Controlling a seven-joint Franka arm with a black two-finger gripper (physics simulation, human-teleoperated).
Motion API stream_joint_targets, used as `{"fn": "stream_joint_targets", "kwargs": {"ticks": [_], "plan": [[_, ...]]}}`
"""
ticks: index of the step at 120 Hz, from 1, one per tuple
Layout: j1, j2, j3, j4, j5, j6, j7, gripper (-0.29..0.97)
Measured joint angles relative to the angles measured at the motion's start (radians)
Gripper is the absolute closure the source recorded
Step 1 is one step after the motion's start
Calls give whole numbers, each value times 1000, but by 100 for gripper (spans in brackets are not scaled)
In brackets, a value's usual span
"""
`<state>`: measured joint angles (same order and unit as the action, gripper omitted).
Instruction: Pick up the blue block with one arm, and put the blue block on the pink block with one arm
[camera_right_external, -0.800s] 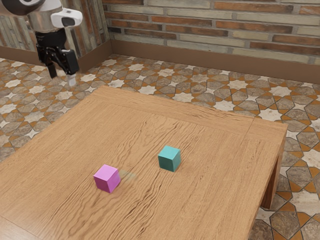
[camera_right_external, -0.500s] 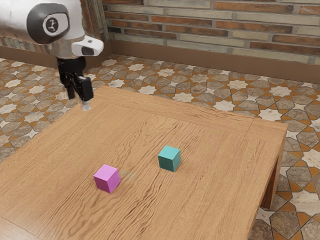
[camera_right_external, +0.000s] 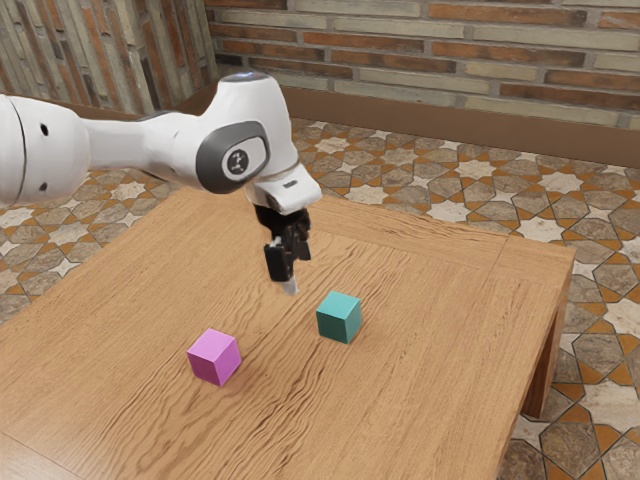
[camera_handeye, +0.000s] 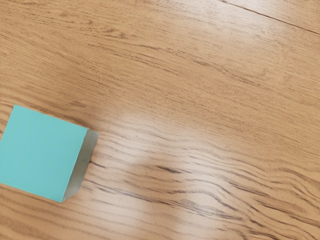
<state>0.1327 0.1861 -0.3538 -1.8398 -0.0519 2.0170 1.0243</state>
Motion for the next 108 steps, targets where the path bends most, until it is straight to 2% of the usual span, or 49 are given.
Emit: {"fn": "stream_joint_targets", "kwargs": {"ticks": [50,75,108], "plan": [[-15,266,-13,187,44,87,303,0],[-29,377,-13,246,67,122,390,0],[-38,467,-13,284,93,176,457,0]]}}
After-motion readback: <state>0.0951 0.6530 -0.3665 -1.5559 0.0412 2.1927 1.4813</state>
